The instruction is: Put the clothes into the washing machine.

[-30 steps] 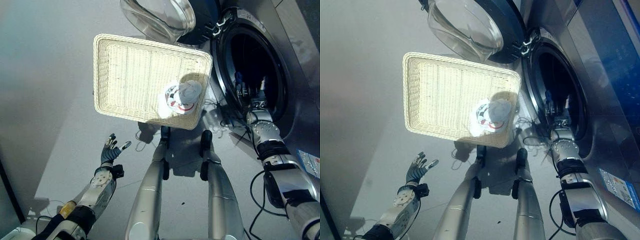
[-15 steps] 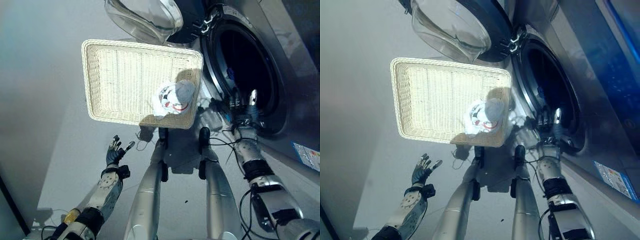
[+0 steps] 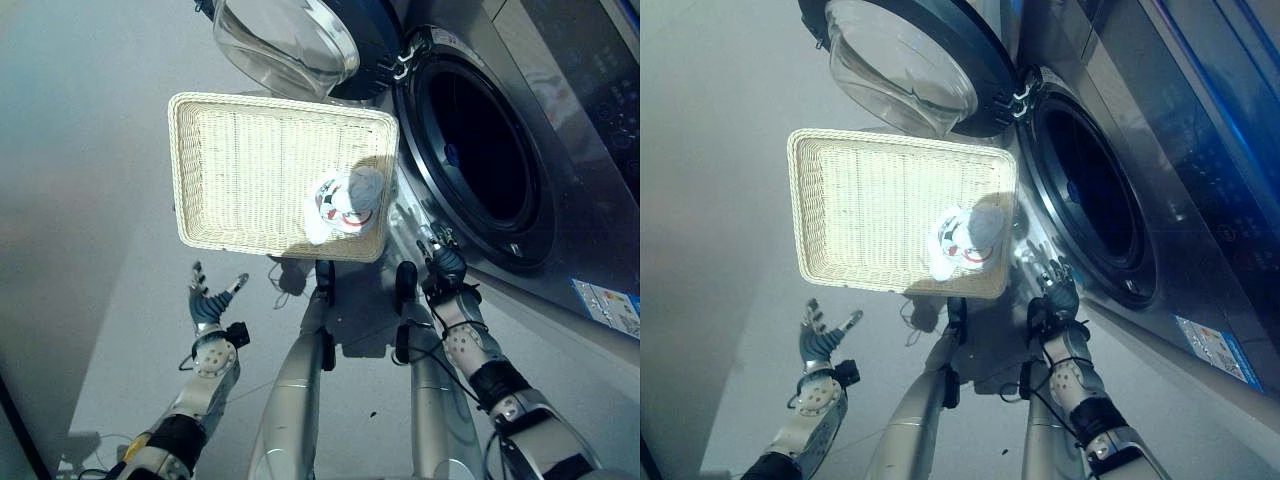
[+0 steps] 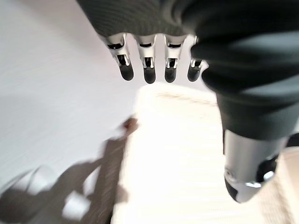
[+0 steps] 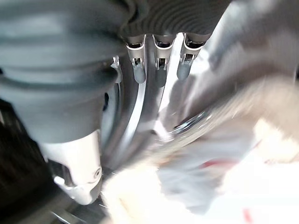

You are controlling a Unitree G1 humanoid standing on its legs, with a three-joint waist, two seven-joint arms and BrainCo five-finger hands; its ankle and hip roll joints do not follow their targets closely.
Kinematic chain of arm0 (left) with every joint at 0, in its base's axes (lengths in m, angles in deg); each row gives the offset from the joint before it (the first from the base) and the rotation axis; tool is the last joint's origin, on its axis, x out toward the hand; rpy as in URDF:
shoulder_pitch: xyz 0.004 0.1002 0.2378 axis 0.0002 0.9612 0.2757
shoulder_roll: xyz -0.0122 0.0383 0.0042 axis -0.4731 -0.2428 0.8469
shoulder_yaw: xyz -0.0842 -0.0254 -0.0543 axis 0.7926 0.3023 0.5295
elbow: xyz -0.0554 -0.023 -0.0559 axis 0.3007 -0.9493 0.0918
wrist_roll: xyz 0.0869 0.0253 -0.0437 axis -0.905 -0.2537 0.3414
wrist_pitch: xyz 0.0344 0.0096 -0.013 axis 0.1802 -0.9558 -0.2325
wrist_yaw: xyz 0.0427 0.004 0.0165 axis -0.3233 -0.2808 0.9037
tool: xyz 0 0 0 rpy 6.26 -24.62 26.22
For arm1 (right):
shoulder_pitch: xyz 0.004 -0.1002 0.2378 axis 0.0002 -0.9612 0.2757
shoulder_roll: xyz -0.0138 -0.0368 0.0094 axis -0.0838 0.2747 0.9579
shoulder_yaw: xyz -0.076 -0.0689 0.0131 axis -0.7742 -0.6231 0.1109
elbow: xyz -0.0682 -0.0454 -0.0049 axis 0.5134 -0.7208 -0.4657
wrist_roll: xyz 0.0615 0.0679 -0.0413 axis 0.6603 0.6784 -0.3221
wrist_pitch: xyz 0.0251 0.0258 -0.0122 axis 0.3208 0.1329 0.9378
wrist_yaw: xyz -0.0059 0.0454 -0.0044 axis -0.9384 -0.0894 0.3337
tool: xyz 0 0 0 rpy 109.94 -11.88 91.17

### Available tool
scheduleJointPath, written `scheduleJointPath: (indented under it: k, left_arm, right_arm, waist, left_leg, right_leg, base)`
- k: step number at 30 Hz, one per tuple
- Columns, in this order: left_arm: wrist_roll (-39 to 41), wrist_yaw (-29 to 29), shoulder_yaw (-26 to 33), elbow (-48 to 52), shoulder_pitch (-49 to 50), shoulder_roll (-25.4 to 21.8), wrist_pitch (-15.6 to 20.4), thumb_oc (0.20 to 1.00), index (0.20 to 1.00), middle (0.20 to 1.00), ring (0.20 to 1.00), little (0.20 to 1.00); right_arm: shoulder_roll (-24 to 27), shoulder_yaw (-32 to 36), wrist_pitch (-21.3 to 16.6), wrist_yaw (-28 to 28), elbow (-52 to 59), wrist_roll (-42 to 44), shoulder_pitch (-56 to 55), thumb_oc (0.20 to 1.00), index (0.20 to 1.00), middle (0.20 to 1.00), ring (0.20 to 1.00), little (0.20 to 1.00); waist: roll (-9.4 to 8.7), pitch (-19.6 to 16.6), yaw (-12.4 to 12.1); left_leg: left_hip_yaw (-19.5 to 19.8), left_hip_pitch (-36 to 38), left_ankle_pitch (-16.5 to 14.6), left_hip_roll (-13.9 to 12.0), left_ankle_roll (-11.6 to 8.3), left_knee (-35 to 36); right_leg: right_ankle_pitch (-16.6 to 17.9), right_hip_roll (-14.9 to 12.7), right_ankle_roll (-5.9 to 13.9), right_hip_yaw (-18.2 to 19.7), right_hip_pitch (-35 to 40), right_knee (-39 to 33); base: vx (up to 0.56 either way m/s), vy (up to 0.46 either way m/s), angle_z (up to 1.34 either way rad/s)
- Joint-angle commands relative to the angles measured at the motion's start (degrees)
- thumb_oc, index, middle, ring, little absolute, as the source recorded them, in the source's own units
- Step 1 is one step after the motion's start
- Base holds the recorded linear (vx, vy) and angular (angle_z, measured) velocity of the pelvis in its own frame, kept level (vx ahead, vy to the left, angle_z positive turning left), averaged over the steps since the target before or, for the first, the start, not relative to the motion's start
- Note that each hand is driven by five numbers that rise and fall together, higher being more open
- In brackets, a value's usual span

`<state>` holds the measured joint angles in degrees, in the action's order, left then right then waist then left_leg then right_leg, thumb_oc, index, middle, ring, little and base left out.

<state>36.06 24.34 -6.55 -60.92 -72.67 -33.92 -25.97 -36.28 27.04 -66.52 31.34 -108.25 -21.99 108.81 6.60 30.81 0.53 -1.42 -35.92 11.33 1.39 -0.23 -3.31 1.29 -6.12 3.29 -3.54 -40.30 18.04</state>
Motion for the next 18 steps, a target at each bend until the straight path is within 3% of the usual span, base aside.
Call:
scheduleJointPath:
  k: [1,4,8,13,18]
  left_arm:
    - [-11.94,7.35,4.83,7.17,2.08,-4.99,-2.85,1.000,1.000,1.000,1.000,1.000]
    - [-19.33,10.37,6.79,12.75,1.62,-7.63,-5.65,1.000,1.000,1.000,1.000,1.000]
    - [-26.64,10.94,6.57,18.21,-0.23,-10.12,-6.22,1.000,1.000,1.000,1.000,1.000]
    - [-29.73,2.42,1.76,20.26,-4.83,-11.26,-8.08,1.000,1.000,1.000,1.000,1.000]
    - [-22.92,-11.13,-8.38,14.94,-13.77,-11.92,-17.03,1.000,1.000,1.000,1.000,1.000]
  right_arm:
    - [1.98,-1.93,2.34,1.04,3.77,-12.44,-4.86,1.000,1.000,1.000,1.000,1.000]
    - [3.16,-3.34,3.08,0.41,3.90,-15.03,-7.77,1.000,1.000,1.000,1.000,1.000]
    - [2.85,-4.32,2.16,-0.91,2.88,-14.13,-10.52,1.000,1.000,1.000,1.000,1.000]
    - [2.15,-5.30,1.82,-1.17,2.51,-13.18,-10.34,1.000,1.000,1.000,1.000,1.000]
    - [2.07,-6.37,3.15,-0.73,2.77,-12.31,-7.00,1.000,1.000,1.000,1.000,1.000]
  waist:
    - [-2.21,-1.02,-0.82]
    - [-3.13,-1.02,-0.65]
    - [-4.30,-1.02,-0.37]
    - [-5.23,-1.02,0.09]
    - [-5.88,-1.02,2.01]
  left_leg:
    - [0.65,1.39,-4.42,4.04,-0.90,-3.38]
    - [0.66,2.10,-4.82,3.80,-1.06,-3.53]
    - [0.68,3.00,-5.39,3.58,-1.15,-3.50]
    - [0.65,3.10,-5.76,3.45,-1.17,-3.92]
    - [-0.28,2.89,-5.67,3.15,-1.41,-3.94]
  right_leg:
    - [8.29,2.42,0.26,-0.83,3.11,-11.18]
    - [8.38,2.57,0.33,-0.66,3.74,-11.60]
    - [8.11,2.95,0.34,-0.55,4.41,-11.57]
    - [7.80,3.29,0.46,-0.69,4.46,-10.80]
    - [8.49,3.85,0.66,-0.30,3.78,-10.80]
  base:
    - [0.00,0.000,0.00]
    - [-0.01,-0.009,-0.02]
    - [0.00,-0.035,-0.01]
    - [0.00,-0.071,-0.02]
    - [0.00,-0.021,-0.01]
